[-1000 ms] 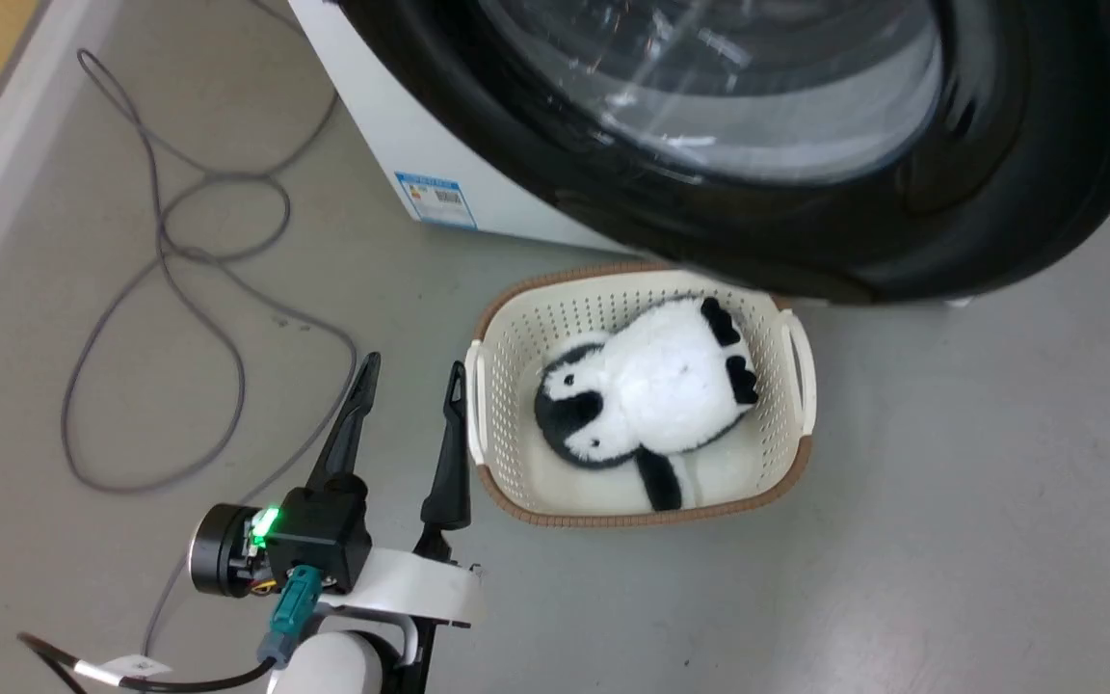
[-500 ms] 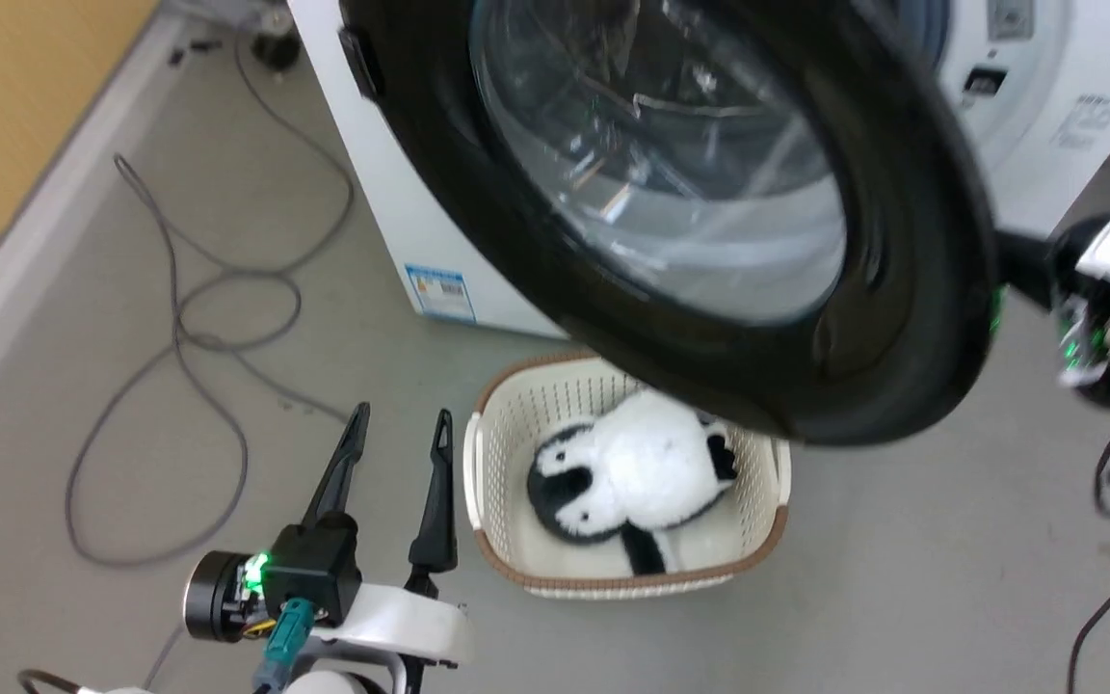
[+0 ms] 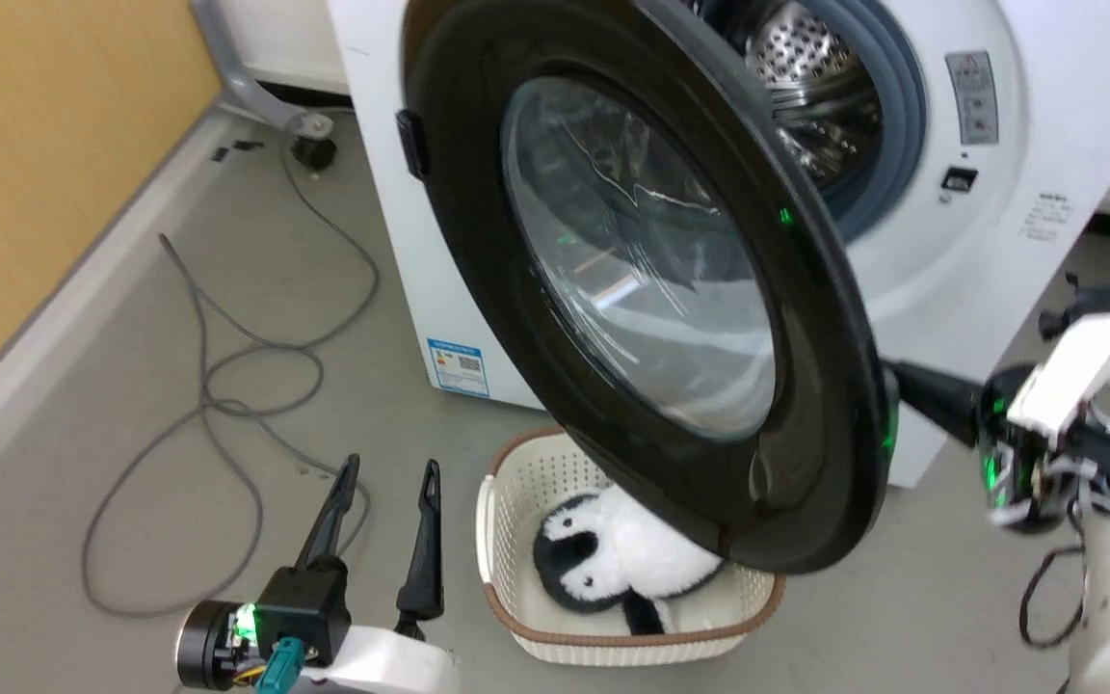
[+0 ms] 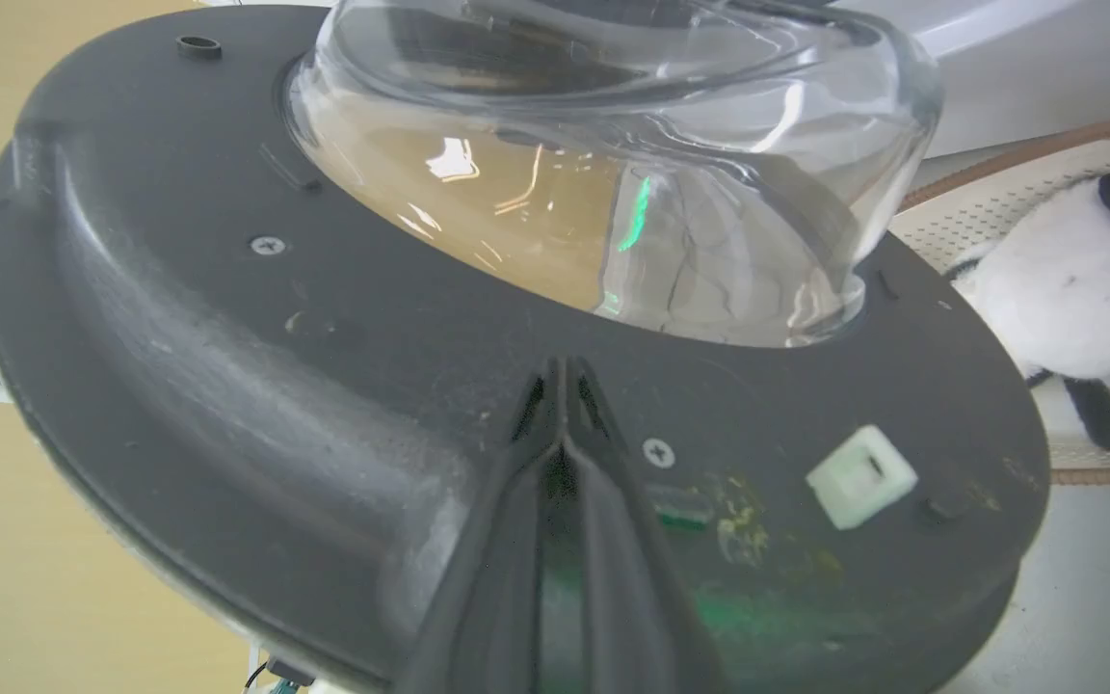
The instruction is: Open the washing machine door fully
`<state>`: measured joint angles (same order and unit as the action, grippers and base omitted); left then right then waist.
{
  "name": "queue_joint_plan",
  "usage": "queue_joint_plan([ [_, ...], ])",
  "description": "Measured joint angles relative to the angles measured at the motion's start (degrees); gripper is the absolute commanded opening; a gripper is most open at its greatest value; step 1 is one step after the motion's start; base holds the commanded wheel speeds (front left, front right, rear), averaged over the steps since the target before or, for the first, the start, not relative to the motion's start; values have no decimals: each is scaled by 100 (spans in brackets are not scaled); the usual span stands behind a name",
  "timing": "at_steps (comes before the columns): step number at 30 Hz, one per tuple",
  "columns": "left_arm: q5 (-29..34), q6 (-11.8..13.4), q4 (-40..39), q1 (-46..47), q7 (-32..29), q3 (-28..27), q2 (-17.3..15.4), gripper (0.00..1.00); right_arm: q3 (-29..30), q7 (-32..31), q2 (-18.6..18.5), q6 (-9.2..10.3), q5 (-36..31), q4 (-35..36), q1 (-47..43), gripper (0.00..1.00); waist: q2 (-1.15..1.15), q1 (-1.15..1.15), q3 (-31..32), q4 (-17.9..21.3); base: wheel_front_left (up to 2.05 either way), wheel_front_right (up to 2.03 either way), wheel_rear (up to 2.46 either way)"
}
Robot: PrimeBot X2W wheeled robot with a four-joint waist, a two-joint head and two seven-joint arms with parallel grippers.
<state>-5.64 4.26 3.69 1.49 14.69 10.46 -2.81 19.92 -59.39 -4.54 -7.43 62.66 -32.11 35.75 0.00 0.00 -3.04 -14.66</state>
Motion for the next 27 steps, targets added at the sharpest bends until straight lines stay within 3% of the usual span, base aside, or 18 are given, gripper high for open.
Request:
queue_joint_plan([
  [7,2,-42,19,-151,0,-22,0,100,-233,-197,111,0,428,686,-733,0,0,0,235,-164,0,0,0],
  [14,44,-98,37,-270,0,-10,1,100,-1467,291,122,0,1491,1061,-1324,0,0,0,383,-341,0,0,0],
  [27,51,-140,38,-370,0,-9,1,100,-2831,1051,137,0,2123,1391,-1761,0,0,0,433,-600,0,0,0],
])
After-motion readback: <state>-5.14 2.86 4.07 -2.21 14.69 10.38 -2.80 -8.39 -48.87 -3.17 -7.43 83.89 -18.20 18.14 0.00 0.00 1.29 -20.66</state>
